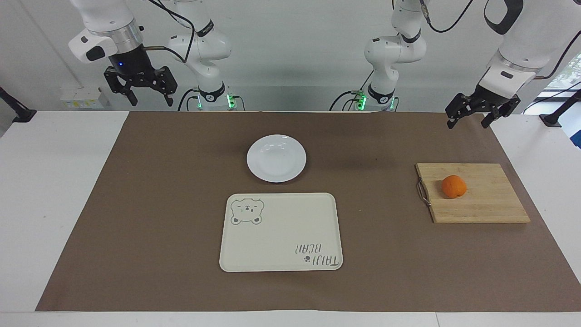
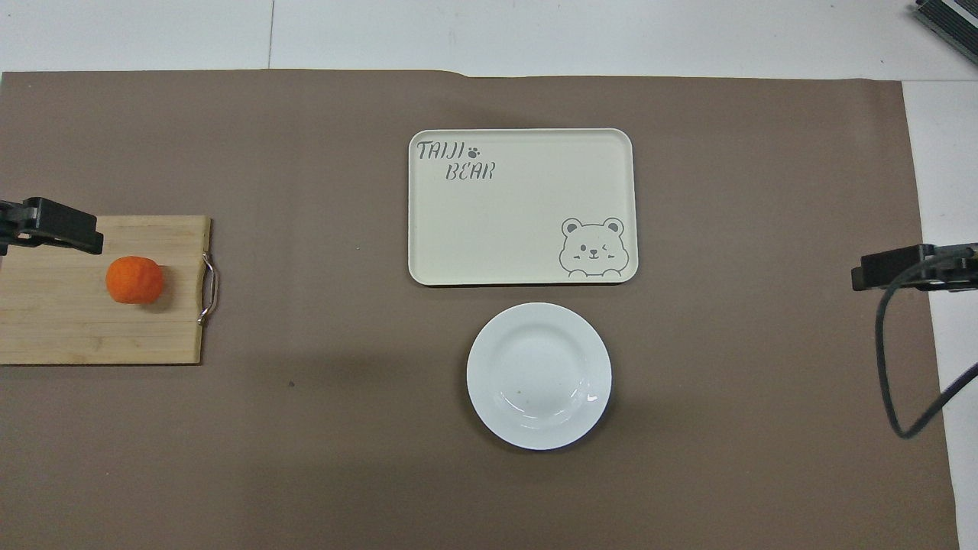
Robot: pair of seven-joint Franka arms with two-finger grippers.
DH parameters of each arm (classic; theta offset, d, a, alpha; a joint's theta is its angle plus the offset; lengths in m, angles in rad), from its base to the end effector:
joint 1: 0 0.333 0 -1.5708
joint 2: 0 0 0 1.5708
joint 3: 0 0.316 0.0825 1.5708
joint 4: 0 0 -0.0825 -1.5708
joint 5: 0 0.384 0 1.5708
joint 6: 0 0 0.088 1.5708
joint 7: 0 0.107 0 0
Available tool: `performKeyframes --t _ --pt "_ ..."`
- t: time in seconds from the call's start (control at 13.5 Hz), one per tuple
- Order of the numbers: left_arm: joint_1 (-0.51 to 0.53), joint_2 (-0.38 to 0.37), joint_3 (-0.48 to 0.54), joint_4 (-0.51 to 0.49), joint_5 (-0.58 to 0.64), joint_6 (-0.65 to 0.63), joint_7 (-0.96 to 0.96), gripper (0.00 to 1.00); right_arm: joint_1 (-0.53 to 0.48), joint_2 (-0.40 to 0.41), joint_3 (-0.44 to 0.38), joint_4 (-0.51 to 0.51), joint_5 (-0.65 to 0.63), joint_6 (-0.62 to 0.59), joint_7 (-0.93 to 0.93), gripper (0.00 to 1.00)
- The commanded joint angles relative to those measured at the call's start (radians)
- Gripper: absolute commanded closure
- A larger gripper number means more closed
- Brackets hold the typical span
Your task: Place orange and plate with both arms
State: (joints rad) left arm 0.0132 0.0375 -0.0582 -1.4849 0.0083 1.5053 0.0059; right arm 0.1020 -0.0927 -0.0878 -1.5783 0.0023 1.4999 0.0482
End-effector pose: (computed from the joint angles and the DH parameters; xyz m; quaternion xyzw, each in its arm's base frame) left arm 0.5595 -0.0236 0.6382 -0.9996 0.0252 0.0085 0.0032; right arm 0.5181 0.0051 0.6642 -0.9998 0.0167 -0.0068 0.0054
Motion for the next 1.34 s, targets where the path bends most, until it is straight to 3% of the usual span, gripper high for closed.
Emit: performKeyframes --t 0.0,0.37,0.74,1.11,1.26 --pt "0.007 -0.014 0.0 -0.015 -0.008 0.012 0.014 0.0 -0.007 -0.024 -0.001 -0.029 0.024 0.006 -0.019 0.0" --pt "0.034 -0.01 0.0 -0.038 -0.008 0.053 0.025 0.0 -0.008 -0.024 -0.003 -0.031 0.022 0.008 -0.019 0.0" --pt "0.094 -0.002 0.0 -0.126 -0.008 0.165 0.085 0.0 -0.008 -0.024 -0.003 -0.029 0.013 0.011 -0.021 0.0" --pt "0.129 0.001 0.0 -0.21 -0.008 0.277 0.153 0.0 -0.018 0.025 -0.006 0.021 -0.01 -0.001 -0.056 0.0" --pt "0.161 0.036 0.0 -0.23 -0.01 0.332 0.212 0.0 -0.019 0.025 -0.006 0.021 -0.004 0.019 -0.08 0.0"
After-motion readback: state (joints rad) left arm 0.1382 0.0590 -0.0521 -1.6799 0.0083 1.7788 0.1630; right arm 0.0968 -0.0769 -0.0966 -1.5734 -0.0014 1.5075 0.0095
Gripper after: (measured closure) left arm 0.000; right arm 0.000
